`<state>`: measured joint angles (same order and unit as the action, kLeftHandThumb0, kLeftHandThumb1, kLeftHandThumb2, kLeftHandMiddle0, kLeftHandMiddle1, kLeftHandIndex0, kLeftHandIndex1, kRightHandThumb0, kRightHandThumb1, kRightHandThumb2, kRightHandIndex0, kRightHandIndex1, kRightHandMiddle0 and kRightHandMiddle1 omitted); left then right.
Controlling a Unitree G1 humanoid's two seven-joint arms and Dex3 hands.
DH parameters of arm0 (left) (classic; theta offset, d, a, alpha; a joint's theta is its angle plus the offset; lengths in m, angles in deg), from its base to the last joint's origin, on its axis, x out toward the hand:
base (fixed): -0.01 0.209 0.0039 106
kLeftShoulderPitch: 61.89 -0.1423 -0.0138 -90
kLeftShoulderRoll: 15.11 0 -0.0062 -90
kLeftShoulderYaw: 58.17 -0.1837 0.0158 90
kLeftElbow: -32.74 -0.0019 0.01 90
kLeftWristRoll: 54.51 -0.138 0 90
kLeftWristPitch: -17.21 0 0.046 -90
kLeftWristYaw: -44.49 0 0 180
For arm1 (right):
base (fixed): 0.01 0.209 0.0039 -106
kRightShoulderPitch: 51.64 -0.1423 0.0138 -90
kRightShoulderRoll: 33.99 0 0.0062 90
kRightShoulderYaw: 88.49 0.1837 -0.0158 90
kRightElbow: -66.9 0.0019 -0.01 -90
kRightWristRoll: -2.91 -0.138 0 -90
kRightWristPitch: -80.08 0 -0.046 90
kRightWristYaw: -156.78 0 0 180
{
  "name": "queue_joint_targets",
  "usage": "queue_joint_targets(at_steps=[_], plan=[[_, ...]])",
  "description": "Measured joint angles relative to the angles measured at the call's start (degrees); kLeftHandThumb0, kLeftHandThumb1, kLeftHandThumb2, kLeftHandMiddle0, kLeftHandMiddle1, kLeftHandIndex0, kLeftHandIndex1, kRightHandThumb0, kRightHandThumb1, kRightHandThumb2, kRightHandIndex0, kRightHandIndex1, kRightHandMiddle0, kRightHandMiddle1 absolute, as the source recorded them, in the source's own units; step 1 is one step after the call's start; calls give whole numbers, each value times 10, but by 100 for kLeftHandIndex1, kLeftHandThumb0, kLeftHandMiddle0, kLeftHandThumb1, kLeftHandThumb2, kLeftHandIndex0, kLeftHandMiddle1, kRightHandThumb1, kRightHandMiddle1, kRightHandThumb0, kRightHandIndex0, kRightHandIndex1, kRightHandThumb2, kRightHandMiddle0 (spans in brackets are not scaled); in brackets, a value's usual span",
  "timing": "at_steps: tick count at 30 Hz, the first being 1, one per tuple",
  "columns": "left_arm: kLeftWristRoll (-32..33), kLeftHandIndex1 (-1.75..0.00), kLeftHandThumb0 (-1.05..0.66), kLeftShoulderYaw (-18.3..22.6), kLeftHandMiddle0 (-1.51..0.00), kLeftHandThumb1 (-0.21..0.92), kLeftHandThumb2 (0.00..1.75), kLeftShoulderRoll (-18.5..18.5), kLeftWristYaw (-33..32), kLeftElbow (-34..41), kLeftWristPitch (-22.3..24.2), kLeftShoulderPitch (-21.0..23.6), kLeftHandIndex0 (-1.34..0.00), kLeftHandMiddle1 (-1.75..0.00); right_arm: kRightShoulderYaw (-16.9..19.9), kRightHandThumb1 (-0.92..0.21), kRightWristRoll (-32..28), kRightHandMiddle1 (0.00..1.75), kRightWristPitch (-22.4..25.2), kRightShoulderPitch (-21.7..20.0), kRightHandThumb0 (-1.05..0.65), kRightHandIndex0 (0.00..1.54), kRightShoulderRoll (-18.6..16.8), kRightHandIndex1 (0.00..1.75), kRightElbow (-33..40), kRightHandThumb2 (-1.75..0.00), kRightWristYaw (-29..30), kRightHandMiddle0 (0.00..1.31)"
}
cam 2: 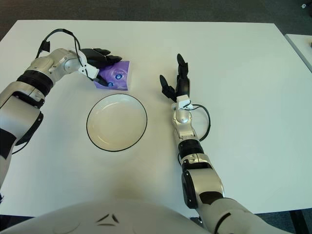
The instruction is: Put the tissue paper into the plate.
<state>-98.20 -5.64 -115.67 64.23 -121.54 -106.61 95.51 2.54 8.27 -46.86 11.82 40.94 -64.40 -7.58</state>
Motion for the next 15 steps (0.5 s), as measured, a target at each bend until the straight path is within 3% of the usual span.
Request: queue_joint_targets(at_steps=[15], plan=[[34, 0, -105, 4, 0, 92, 7, 9, 27, -9, -8, -4, 0, 0, -1, -92, 1, 37, 0, 4, -66, 27, 1, 0, 6, -49, 4, 0]])
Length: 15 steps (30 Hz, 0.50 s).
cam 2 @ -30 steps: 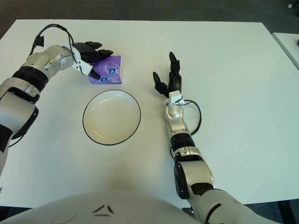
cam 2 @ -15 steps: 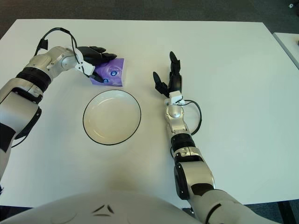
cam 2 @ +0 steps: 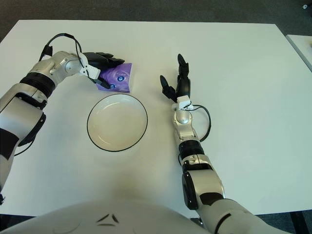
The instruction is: Put the tissue paper into the plate.
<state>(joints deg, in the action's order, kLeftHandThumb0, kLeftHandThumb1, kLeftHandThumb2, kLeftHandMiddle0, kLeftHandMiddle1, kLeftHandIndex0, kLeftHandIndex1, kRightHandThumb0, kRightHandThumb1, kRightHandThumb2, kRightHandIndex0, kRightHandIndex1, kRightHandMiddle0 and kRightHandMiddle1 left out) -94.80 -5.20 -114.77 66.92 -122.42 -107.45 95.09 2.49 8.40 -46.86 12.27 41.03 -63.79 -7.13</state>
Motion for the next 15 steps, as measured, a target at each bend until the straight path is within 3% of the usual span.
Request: queue_joint_targets(at_steps=[15], plan=[[6, 0, -105, -6, 0, 90, 8, 5, 1, 2, 0, -4, 0, 0, 0, -92, 0, 39, 0, 3, -65, 28, 0, 0, 4, -51, 3, 0]])
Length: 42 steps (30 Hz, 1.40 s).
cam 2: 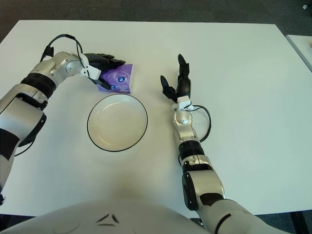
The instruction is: Put the tissue paper into the plate.
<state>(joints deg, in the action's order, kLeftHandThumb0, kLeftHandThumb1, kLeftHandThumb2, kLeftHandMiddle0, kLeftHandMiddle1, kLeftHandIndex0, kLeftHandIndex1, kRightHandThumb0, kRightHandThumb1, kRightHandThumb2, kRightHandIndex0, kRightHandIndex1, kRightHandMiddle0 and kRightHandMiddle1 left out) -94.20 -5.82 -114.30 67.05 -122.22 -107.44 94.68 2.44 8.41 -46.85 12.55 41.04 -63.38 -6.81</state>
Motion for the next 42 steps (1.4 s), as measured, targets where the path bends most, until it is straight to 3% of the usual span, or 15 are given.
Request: queue_joint_targets(at_steps=[4, 6, 9, 12, 13, 15, 18, 20, 21, 23, 27, 30, 32, 39, 42], plan=[[-1, 0, -98, -7, -8, 86, 5, -2, -18, 4, 0, -4, 0, -4, 0, -92, 0, 39, 1, 2, -65, 27, 0, 0, 3, -52, 3, 0], [-4, -8, -87, -12, -17, 82, 4, -4, -31, 6, 1, -7, -2, -13, 0, -92, 0, 39, 1, 3, -65, 27, 1, 0, 4, -52, 4, 0], [-14, -41, -75, -21, -17, 77, 4, -5, -52, 10, 5, -9, 0, -50, 0, -92, 0, 39, 2, 5, -64, 27, 1, 0, 7, -52, 4, 0], [-24, -59, -67, -36, -17, 74, 3, -5, -72, 14, 12, -8, 0, -65, 0, -92, 0, 38, 2, 7, -64, 27, 1, 0, 8, -52, 4, 0], [-27, -82, -62, -41, -22, 72, 4, -5, -76, 14, 15, -7, 0, -70, 0, -92, 0, 39, 2, 8, -63, 27, 1, 0, 9, -51, 4, 0], [-38, -106, -58, -52, -26, 71, 6, -5, -84, 16, 23, -5, -1, -76, 0, -92, 0, 40, 2, 9, -63, 28, 1, 0, 10, -50, 4, 0], [-48, -146, -51, -66, -33, 46, 56, -3, -91, 16, 36, 0, -9, -85, 0, -92, 0, 41, 2, 11, -62, 28, 0, 1, 11, -48, 4, 0], [-56, -159, -47, -75, -37, 40, 71, -1, -98, 17, 43, 3, -16, -91, 0, -92, -1, 41, 2, 13, -62, 28, -1, 1, 13, -47, 3, 0], [-60, -162, -45, -78, -38, 39, 75, 0, -103, 18, 47, 4, -18, -93, 0, -92, -1, 41, 2, 14, -62, 28, -2, 1, 14, -46, 3, 0], [-65, -159, -43, -84, -39, 47, 84, 1, -113, 18, 53, 6, -40, -103, 0, -92, -1, 41, 2, 15, -62, 28, -3, 1, 15, -45, 2, 0], [-79, -160, -42, -98, -46, 49, 95, 3, -148, 18, 64, 6, -53, -115, 0, -92, -2, 41, 2, 17, -62, 29, -4, 1, 18, -44, -2, 0], [-88, -170, -14, -107, -60, 40, 107, 3, -183, 15, 71, 5, -51, -128, 0, -92, -2, 41, 2, 19, -61, 29, -3, 1, 21, -44, -3, 0], [-92, -172, -7, -111, -66, 35, 115, 3, -205, 12, 74, 3, -51, -134, 0, -92, -2, 40, 2, 20, -61, 29, -3, 1, 22, -44, -3, 0], [-103, -174, -1, -125, -73, 20, 141, 6, -275, -7, 79, 0, -50, -161, 1, -92, -2, 39, 2, 22, -60, 29, -4, 1, 25, -43, -3, 0], [-103, -175, 0, -126, -75, 17, 146, 9, -296, -17, 79, -1, -51, -163, 1, -92, -2, 39, 2, 22, -59, 29, -4, 1, 26, -43, -3, 0]])
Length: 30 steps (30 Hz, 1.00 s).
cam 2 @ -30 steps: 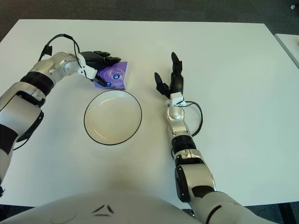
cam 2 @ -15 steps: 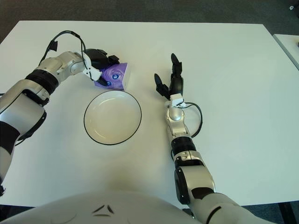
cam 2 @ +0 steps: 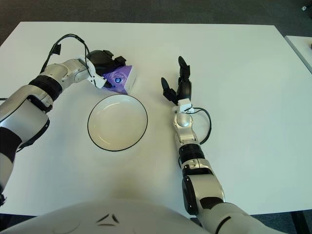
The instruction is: Put the tissue paper into the plate.
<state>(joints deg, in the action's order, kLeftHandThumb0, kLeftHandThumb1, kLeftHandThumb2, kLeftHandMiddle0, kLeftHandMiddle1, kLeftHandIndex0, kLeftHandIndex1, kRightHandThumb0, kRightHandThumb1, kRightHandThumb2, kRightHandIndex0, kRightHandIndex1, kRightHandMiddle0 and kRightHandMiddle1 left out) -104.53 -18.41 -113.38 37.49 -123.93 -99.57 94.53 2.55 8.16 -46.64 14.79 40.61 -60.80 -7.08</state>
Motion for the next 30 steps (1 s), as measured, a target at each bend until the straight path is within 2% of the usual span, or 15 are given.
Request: queue_joint_targets(at_steps=[9, 12, 16, 19, 22, 24, 30], plan=[[0, -175, 0, -5, -79, 10, 154, 10, -47, -23, 5, -5, -55, -166, 4, -92, -2, 42, 0, 0, -60, 30, -2, 1, 0, -43, 0, 0], [0, -175, 0, -4, -84, 9, 151, 12, -60, -29, 7, -7, -57, -155, 6, -92, -2, 43, 0, 0, -60, 31, -2, 2, 0, -42, -1, 0], [2, -175, 0, 2, -87, 8, 151, 14, -67, -35, 7, -10, -59, -150, 7, -91, -2, 43, -1, 0, -60, 32, -3, 2, 0, -41, -2, 0], [4, -175, 0, 6, -93, 8, 145, 15, -72, -38, 8, -12, -62, -133, 8, -90, -2, 44, -1, 0, -60, 33, -4, 3, 0, -40, -4, 0], [9, -175, 0, 13, -94, 8, 144, 15, -77, -40, 10, -15, -63, -130, 9, -90, -2, 44, -1, 0, -60, 34, -4, 3, 0, -39, -6, 0], [15, -175, 0, 20, -89, 8, 149, 15, -80, -43, 11, -17, -60, -145, 10, -89, -2, 45, -1, 0, -60, 35, -5, 3, 0, -39, -6, 0], [46, -175, 0, 58, -82, 9, 154, 12, -92, -44, 7, -31, -57, -162, 10, -89, -2, 45, -1, 0, -59, 36, -6, 4, 0, -38, -6, 0]])
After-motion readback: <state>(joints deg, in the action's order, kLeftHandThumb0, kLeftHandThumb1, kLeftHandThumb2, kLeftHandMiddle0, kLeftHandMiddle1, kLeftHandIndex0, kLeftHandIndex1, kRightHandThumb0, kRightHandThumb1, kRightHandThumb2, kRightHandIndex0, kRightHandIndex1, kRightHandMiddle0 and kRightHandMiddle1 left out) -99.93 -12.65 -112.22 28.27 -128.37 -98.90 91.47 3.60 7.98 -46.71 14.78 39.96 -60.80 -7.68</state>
